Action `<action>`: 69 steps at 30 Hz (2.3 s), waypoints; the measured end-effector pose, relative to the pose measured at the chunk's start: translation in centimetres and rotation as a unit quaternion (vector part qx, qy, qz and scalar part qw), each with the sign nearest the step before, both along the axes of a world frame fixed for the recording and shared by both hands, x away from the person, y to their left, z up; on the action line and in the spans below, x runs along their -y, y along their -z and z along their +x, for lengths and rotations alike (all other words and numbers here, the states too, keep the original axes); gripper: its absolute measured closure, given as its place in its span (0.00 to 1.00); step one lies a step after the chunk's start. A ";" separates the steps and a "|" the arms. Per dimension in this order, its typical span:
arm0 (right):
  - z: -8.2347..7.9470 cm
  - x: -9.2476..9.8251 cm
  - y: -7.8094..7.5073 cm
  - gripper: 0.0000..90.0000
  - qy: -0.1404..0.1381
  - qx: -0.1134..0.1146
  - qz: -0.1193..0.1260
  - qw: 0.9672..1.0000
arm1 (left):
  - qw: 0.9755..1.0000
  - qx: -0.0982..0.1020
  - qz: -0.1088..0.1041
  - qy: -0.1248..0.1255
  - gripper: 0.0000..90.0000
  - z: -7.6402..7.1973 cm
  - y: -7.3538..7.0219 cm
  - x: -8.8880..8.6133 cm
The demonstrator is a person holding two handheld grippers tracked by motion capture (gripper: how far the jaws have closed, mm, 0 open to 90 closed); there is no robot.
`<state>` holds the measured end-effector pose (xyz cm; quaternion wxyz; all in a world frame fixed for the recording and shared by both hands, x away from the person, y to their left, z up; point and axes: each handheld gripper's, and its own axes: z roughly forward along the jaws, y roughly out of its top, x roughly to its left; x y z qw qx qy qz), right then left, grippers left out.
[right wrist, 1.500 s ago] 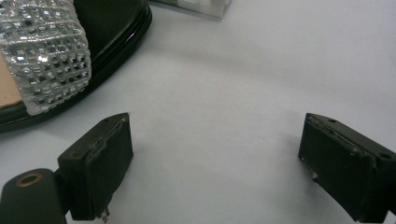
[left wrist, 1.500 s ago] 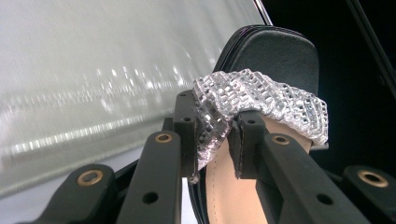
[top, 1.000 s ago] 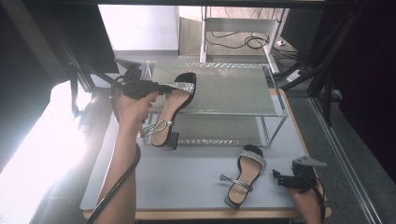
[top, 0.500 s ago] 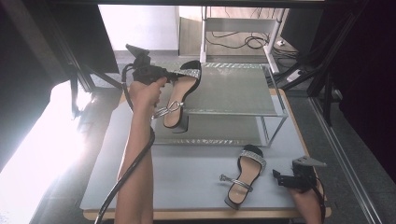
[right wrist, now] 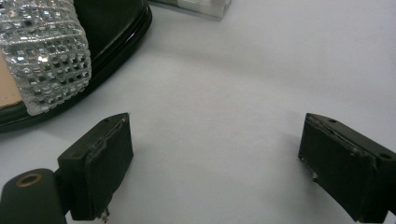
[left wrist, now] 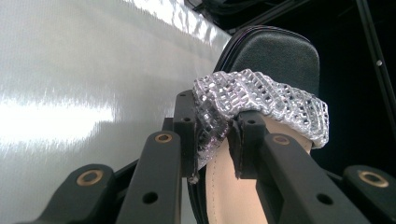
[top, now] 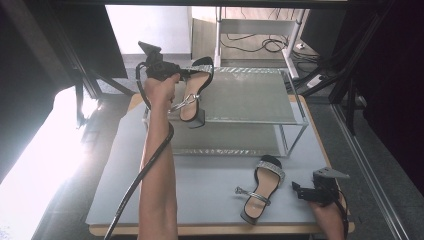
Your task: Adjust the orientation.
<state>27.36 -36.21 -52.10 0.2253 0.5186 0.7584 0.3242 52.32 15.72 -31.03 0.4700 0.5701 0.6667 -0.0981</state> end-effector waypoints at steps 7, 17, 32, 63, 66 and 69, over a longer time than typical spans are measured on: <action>0.0 0.0 0.0 0.11 0.000 0.000 0.000 1.000 | 1.000 -0.010 0.021 -0.019 0.84 1.3 0.0 0.7; 0.0 0.0 0.0 0.11 0.000 0.000 0.000 1.000 | 0.997 -0.038 0.046 -0.041 0.83 2.4 1.4 0.9; 0.0 0.0 0.0 0.11 0.000 0.000 0.000 1.000 | 0.996 -0.038 0.082 -0.026 0.74 3.1 2.2 2.0; 0.0 0.0 0.0 0.11 0.001 -0.001 0.000 1.000 | 0.994 0.067 0.034 0.075 0.17 -2.8 0.9 -2.4; 0.0 0.0 0.0 0.11 0.001 0.000 0.000 1.000 | 0.993 0.075 0.032 0.081 0.16 -3.6 0.8 -2.8; 0.0 0.0 0.0 0.11 0.000 0.000 0.000 1.000 | 0.992 0.079 0.032 0.088 0.14 -4.4 0.8 -3.1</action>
